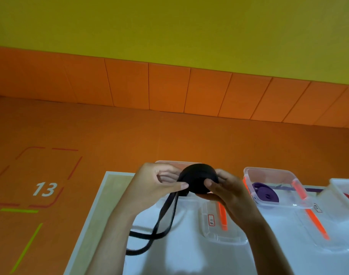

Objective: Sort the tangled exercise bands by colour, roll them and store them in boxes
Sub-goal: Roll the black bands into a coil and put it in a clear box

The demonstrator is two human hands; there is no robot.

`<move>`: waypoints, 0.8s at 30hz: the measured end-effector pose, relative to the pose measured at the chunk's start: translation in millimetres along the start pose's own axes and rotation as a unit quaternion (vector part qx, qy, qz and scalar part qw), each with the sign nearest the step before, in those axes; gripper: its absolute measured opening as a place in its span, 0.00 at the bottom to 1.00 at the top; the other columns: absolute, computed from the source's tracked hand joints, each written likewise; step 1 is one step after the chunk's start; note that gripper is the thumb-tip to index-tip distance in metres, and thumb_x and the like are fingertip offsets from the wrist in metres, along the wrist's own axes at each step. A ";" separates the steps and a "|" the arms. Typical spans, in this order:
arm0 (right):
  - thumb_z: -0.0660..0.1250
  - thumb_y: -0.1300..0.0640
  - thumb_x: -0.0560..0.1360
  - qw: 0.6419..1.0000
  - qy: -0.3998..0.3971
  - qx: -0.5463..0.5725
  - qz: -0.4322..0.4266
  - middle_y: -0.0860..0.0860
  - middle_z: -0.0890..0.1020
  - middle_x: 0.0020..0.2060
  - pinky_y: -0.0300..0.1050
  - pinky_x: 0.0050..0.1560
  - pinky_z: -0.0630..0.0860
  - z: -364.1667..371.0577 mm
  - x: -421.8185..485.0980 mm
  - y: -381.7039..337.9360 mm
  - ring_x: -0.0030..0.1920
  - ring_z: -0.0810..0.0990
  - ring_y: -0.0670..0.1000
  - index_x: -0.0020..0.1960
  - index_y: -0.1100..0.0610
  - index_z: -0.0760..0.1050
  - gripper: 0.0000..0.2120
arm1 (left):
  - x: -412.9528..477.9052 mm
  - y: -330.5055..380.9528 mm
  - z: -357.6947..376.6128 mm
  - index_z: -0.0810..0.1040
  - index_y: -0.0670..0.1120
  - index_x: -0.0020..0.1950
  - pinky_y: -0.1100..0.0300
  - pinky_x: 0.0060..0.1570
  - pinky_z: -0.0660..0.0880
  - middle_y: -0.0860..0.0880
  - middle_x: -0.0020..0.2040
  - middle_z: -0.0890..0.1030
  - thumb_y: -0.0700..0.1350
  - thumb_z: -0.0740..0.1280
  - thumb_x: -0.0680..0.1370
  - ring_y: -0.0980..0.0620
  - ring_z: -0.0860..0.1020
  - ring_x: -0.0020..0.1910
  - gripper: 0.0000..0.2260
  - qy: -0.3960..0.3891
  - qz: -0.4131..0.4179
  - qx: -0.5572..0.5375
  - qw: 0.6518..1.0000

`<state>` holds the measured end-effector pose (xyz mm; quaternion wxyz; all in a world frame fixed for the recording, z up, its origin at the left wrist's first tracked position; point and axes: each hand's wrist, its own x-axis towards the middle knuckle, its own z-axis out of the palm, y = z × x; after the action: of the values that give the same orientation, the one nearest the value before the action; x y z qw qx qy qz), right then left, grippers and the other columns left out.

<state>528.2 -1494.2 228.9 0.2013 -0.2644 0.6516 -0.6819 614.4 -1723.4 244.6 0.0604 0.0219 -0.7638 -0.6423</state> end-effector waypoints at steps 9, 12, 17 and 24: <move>0.77 0.49 0.76 0.998 0.045 -0.002 -0.043 0.58 0.87 0.52 0.48 0.48 0.85 -0.1 0.4 -3.7 0.53 0.87 0.59 0.55 0.52 0.85 0.11 | 0.0 5.4 14.1 0.89 0.51 0.53 0.66 0.50 0.82 0.52 0.50 0.90 0.41 0.82 0.73 0.53 0.88 0.51 0.11 0.003 0.019 -0.041 0.999; 0.77 0.41 0.73 0.999 0.033 -0.017 -0.033 0.57 0.86 0.53 0.48 0.53 0.84 1.9 -0.4 -5.6 0.56 0.86 0.59 0.54 0.48 0.84 0.15 | 0.7 0.4 12.8 0.89 0.49 0.53 0.64 0.49 0.82 0.52 0.48 0.90 0.42 0.82 0.73 0.53 0.88 0.49 0.10 0.011 0.009 -0.016 1.000; 0.73 0.48 0.75 0.988 0.006 -0.150 -0.035 0.42 0.88 0.50 0.36 0.48 0.82 -4.4 1.6 -9.4 0.53 0.87 0.46 0.51 0.38 0.83 0.07 | -1.9 -3.1 9.6 0.90 0.52 0.52 0.67 0.50 0.81 0.57 0.47 0.89 0.44 0.82 0.73 0.58 0.88 0.49 0.09 0.002 0.014 0.059 0.998; 0.72 0.57 0.76 0.998 0.050 0.008 -0.034 0.59 0.87 0.52 0.57 0.52 0.86 -2.8 -0.7 -0.5 0.55 0.87 0.61 0.51 0.55 0.84 0.05 | -0.5 1.0 10.7 0.90 0.52 0.55 0.64 0.54 0.82 0.53 0.51 0.90 0.41 0.82 0.73 0.53 0.88 0.53 0.12 0.013 0.028 -0.031 0.999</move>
<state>527.0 -1491.5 229.4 0.1474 -0.2505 0.6460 -0.7059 613.6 -1712.8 243.8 0.0890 0.0073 -0.7428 -0.6636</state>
